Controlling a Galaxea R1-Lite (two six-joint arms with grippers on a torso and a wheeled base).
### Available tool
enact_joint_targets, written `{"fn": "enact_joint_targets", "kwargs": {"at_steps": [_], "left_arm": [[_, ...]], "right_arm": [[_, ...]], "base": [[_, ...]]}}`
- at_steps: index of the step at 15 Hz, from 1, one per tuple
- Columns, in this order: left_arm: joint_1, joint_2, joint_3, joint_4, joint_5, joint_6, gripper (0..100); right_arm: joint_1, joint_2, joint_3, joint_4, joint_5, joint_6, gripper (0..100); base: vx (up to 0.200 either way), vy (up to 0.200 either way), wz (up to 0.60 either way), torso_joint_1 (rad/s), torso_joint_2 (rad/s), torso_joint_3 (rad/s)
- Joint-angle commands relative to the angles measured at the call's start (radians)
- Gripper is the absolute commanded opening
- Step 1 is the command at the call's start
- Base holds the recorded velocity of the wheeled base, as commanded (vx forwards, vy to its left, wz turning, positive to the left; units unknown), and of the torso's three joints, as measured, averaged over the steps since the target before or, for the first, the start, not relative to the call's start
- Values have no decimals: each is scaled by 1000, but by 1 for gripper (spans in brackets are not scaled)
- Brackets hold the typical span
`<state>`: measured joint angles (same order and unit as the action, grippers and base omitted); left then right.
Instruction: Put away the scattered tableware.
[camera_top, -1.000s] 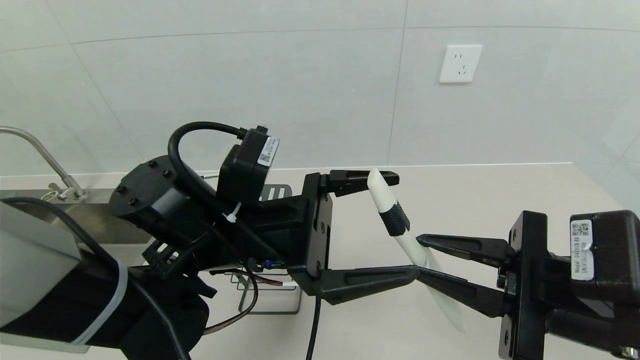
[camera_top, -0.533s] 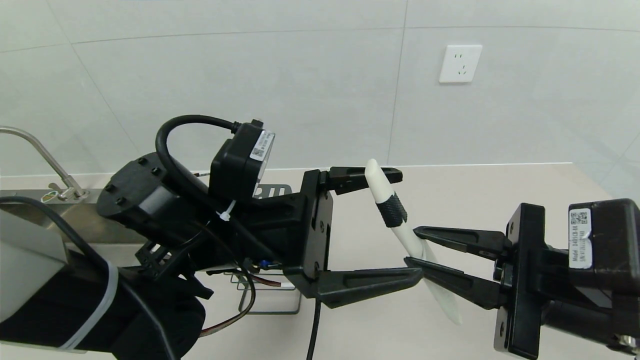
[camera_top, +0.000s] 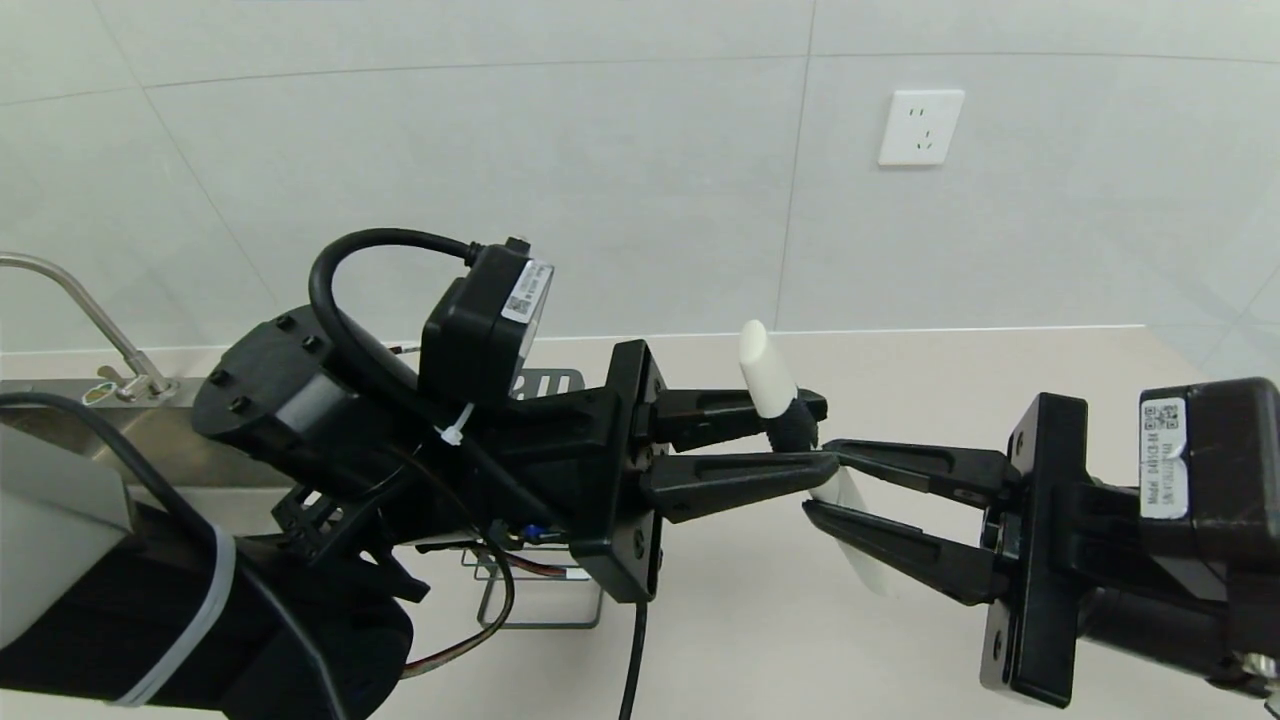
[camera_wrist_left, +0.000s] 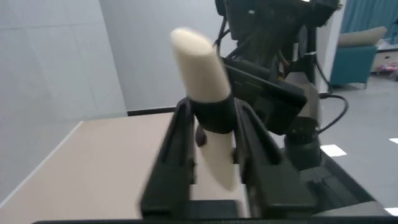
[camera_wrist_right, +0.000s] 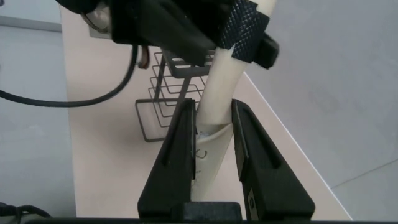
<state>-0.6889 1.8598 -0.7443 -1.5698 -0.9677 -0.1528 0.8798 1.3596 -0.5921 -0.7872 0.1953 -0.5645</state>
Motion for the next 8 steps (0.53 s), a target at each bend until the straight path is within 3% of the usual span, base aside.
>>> {"fn": "enact_joint_targets", "kwargs": {"at_steps": [1, 3, 8], "left_arm": [[0, -5, -3, -1, 0, -1, 0], [0, -10, -3, -1, 4, -1, 0], [35, -34, 5, -1, 112, 1, 0]], "right_arm": [[-1, 13, -28, -6, 1, 1, 100], [-1, 27, -37, -6, -4, 1, 100], [-2, 33, -14, -6, -5, 1, 100]], "base": [[0, 0, 0, 0, 0, 0], [0, 0, 0, 0, 0, 0], [0, 0, 0, 0, 0, 0]]}}
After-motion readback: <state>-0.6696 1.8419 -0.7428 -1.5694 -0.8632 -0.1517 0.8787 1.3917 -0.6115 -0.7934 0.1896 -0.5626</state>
